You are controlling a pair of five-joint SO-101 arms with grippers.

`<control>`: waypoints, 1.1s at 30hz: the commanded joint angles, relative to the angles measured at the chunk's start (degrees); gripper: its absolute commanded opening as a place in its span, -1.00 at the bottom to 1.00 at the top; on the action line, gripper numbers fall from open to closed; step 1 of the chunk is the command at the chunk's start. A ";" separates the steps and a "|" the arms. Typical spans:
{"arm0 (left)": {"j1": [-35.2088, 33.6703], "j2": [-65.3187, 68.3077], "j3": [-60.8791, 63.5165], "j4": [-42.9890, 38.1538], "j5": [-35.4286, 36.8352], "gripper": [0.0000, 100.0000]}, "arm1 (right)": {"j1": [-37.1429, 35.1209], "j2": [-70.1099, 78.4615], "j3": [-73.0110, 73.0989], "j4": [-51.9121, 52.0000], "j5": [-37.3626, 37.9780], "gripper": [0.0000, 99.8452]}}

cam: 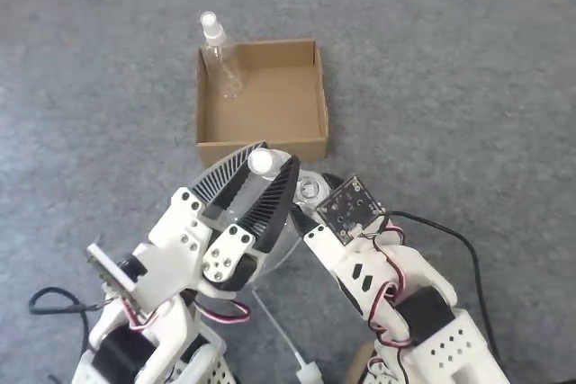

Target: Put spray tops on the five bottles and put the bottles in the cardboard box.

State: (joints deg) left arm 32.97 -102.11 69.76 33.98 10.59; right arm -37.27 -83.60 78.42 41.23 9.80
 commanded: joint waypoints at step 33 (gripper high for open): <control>1.23 -0.44 -0.13 3.43 -2.64 -0.98 | 0.92 0.04 -0.70 -1.45 0.62 -0.95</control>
State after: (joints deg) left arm 33.93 -102.29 69.58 37.49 9.01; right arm -37.27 -83.60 78.42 41.23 9.98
